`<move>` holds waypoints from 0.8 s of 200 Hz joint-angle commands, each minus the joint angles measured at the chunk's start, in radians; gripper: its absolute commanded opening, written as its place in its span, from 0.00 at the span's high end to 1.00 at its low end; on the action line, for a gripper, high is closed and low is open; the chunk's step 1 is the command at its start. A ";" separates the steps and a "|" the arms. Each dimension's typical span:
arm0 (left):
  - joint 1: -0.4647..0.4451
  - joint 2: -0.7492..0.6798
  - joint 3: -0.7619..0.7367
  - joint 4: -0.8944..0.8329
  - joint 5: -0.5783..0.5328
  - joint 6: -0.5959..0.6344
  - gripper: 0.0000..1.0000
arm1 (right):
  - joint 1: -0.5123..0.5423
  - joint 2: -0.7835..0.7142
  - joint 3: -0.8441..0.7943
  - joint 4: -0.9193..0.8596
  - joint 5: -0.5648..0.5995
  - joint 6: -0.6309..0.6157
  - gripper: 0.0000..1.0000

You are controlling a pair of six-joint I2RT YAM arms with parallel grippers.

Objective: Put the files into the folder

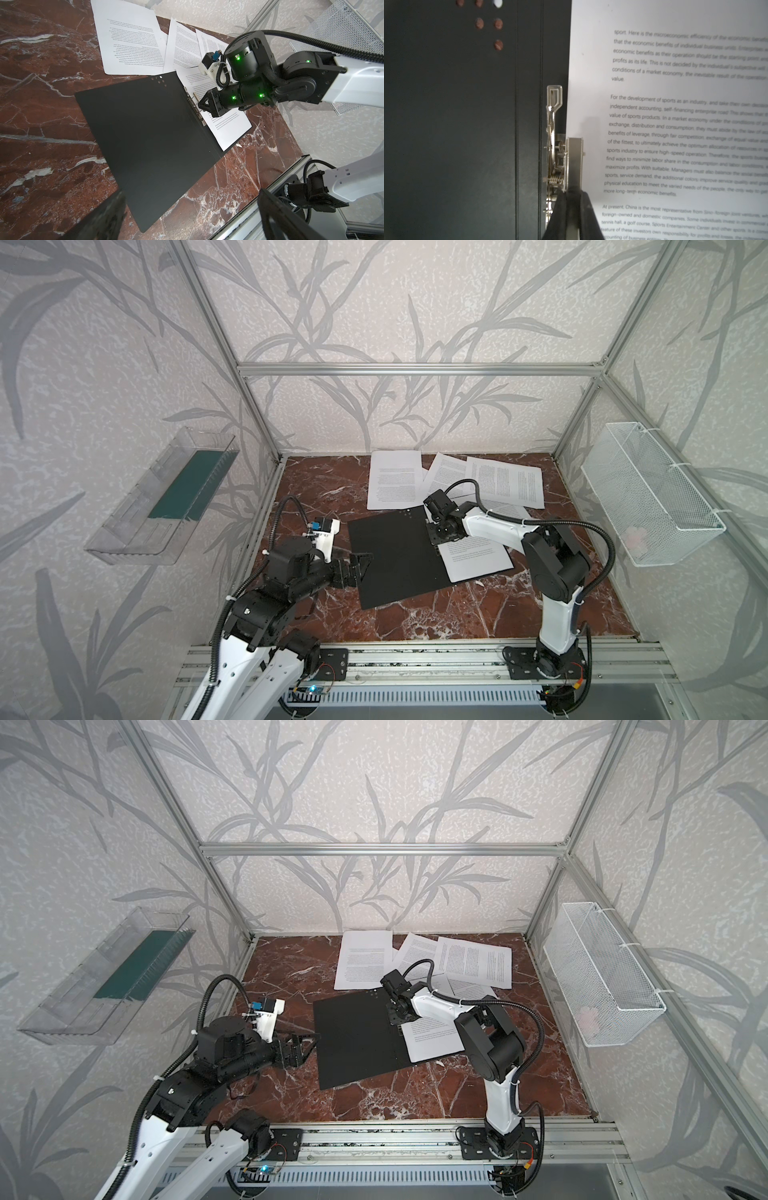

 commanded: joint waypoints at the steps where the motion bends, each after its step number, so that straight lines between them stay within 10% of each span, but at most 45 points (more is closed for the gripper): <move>1: 0.006 -0.009 -0.010 0.010 0.008 0.020 0.01 | 0.028 -0.068 -0.024 0.026 0.009 0.086 1.00; 160: 0.015 -0.011 -0.011 0.011 0.009 0.019 0.01 | 0.229 0.105 0.273 -0.047 0.016 0.450 1.00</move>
